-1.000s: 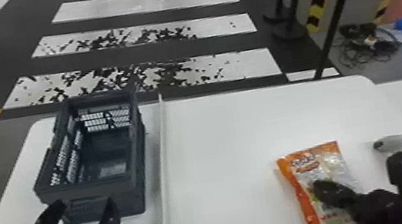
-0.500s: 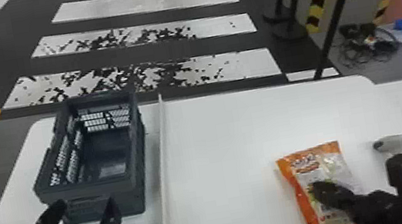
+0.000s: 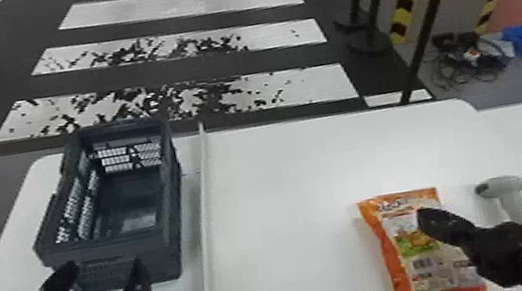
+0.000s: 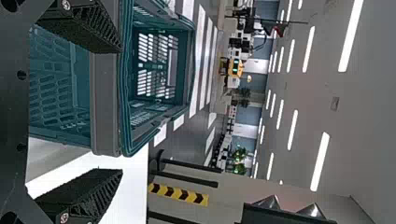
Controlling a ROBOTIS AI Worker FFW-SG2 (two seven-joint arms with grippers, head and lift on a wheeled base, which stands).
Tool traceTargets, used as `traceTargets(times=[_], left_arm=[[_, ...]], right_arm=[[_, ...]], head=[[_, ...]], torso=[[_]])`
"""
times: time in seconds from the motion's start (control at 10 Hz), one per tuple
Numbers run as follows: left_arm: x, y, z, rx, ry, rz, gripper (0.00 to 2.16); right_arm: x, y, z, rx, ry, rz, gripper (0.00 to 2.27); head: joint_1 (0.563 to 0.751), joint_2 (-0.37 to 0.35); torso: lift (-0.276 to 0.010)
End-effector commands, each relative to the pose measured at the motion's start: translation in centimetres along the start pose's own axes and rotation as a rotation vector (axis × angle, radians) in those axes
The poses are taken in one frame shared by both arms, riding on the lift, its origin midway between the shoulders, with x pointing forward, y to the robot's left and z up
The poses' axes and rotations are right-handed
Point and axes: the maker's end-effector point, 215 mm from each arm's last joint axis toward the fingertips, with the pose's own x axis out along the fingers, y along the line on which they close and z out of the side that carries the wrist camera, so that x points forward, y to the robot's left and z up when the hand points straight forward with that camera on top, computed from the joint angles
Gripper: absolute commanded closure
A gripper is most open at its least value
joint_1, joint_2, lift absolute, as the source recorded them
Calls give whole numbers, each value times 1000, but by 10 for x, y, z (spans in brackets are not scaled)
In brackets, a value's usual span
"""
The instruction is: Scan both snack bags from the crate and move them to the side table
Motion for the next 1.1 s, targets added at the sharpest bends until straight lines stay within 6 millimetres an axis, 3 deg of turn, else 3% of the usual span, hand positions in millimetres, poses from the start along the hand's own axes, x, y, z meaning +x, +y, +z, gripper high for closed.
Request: traceTargets(times=[0.0,0.3,1.0], left_arm=[[0,1,-1,2,2,0,83],[0,1,-1,0,1,1,83],[-2,4,-6,-7,6,13,83]], right_arm=[[-15,-13,-12,15,14,-31,2253],[-37,-20,-34,19,36,-51,2253],[-45,-34,-66,28,61,-68,2253]], head=[[695,-99],[695,-142],[695,-177]], torso=[[-99],[-99],[-99]])
